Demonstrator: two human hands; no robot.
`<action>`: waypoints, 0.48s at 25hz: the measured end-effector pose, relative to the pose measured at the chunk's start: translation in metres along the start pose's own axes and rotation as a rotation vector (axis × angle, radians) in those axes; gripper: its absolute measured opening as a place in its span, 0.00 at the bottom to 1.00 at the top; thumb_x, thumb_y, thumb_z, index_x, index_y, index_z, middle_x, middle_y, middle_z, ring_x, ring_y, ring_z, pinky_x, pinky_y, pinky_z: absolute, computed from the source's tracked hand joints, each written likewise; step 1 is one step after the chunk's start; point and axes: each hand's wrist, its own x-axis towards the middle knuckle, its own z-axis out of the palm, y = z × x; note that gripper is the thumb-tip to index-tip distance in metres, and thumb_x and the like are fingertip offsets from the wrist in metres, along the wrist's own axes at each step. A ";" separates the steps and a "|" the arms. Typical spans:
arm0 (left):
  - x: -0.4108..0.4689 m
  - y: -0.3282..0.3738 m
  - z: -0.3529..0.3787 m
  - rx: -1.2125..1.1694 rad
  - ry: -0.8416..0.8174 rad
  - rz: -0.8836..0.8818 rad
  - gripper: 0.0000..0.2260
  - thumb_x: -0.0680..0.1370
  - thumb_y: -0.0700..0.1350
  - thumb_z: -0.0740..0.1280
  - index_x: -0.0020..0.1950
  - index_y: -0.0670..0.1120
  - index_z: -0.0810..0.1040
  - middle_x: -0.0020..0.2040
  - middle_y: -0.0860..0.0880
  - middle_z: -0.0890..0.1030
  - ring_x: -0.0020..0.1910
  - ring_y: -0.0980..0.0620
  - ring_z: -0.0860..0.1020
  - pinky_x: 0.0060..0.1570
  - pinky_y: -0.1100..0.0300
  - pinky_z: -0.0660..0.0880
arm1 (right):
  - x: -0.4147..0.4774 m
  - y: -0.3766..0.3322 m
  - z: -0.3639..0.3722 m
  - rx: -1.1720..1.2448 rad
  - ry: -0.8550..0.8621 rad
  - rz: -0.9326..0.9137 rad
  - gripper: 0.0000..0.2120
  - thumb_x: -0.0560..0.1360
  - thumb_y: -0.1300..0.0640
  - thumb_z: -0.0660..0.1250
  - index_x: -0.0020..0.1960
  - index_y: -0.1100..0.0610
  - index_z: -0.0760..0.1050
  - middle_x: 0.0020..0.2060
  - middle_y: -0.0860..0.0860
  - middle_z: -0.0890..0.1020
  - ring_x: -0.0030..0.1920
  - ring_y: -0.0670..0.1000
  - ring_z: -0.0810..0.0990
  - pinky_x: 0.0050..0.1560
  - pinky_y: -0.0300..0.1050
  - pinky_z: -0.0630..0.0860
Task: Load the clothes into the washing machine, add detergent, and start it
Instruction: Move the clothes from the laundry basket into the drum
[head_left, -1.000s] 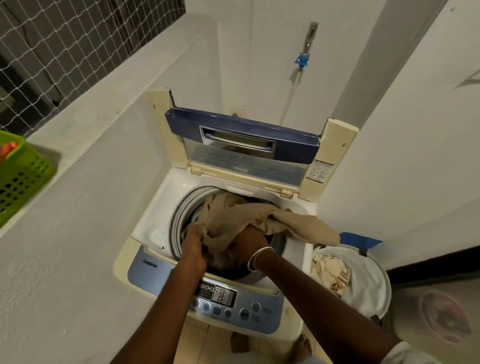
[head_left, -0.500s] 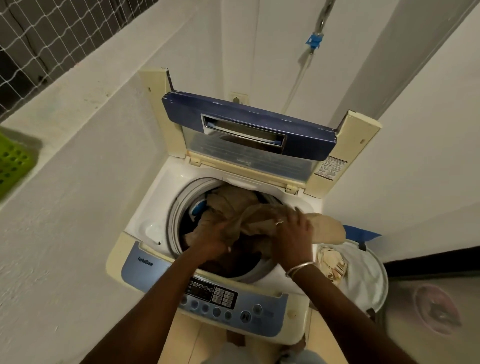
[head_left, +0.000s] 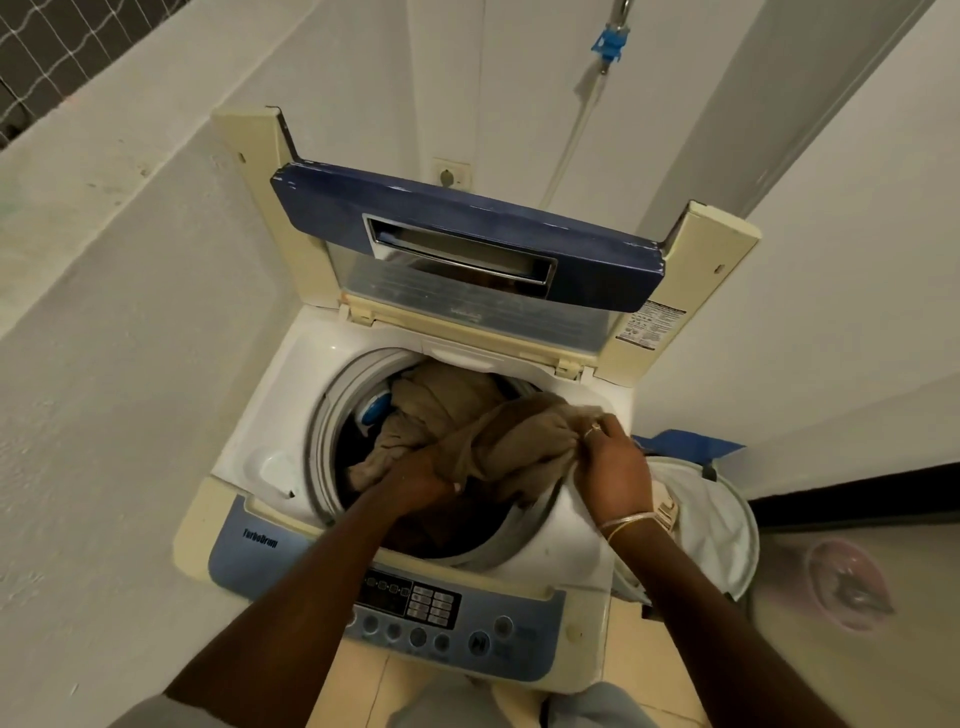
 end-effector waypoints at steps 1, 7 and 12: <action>-0.001 0.000 -0.002 -0.004 0.029 -0.003 0.19 0.77 0.51 0.69 0.66 0.48 0.74 0.59 0.50 0.78 0.57 0.49 0.78 0.55 0.57 0.73 | 0.004 -0.019 0.004 0.140 0.029 -0.083 0.10 0.77 0.61 0.67 0.58 0.56 0.79 0.56 0.52 0.79 0.52 0.52 0.80 0.53 0.41 0.76; -0.007 -0.024 -0.025 -0.158 0.244 -0.189 0.22 0.76 0.50 0.67 0.68 0.45 0.69 0.57 0.45 0.79 0.53 0.46 0.80 0.49 0.54 0.77 | 0.030 -0.113 0.063 0.358 -0.254 -0.063 0.19 0.79 0.56 0.63 0.67 0.63 0.72 0.61 0.57 0.78 0.62 0.55 0.76 0.66 0.47 0.70; -0.003 -0.040 -0.039 -0.176 0.328 -0.245 0.27 0.77 0.46 0.67 0.74 0.44 0.63 0.66 0.37 0.73 0.60 0.38 0.76 0.58 0.47 0.76 | 0.043 -0.087 0.123 -0.129 -0.421 -0.257 0.35 0.76 0.42 0.58 0.79 0.52 0.53 0.77 0.58 0.57 0.75 0.65 0.59 0.74 0.61 0.61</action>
